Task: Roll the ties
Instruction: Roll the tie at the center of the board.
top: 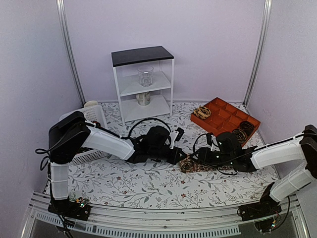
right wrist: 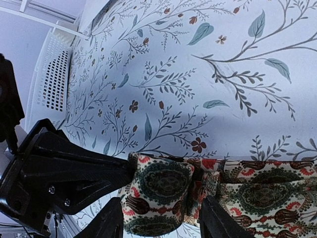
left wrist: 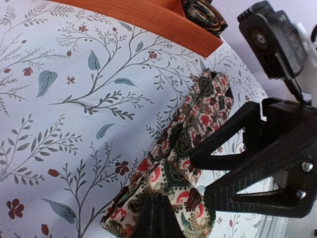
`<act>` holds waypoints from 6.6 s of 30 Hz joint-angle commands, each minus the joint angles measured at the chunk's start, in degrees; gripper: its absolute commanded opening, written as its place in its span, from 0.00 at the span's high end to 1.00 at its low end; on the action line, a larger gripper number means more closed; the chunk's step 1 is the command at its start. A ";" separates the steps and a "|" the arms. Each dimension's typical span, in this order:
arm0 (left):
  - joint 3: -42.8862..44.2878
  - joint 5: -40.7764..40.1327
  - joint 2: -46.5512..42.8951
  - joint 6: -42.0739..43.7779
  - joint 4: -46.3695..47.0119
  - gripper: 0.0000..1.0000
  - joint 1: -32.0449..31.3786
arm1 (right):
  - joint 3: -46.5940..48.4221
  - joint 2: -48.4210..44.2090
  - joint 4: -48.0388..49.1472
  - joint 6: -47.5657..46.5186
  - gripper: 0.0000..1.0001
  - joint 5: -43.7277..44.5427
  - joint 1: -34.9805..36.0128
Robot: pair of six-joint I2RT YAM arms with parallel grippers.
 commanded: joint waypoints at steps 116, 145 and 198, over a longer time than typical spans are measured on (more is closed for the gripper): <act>-24.39 6.20 -12.71 33.07 3.33 0.89 7.14 | 7.98 18.88 5.92 -2.91 0.76 -11.53 1.00; -27.49 4.10 -12.53 21.59 8.51 1.00 5.11 | 10.84 19.79 4.36 -2.64 0.79 -10.90 3.99; -18.77 1.12 -12.00 16.89 -0.83 1.00 0.91 | 5.85 14.67 7.31 -6.23 0.86 -4.31 4.70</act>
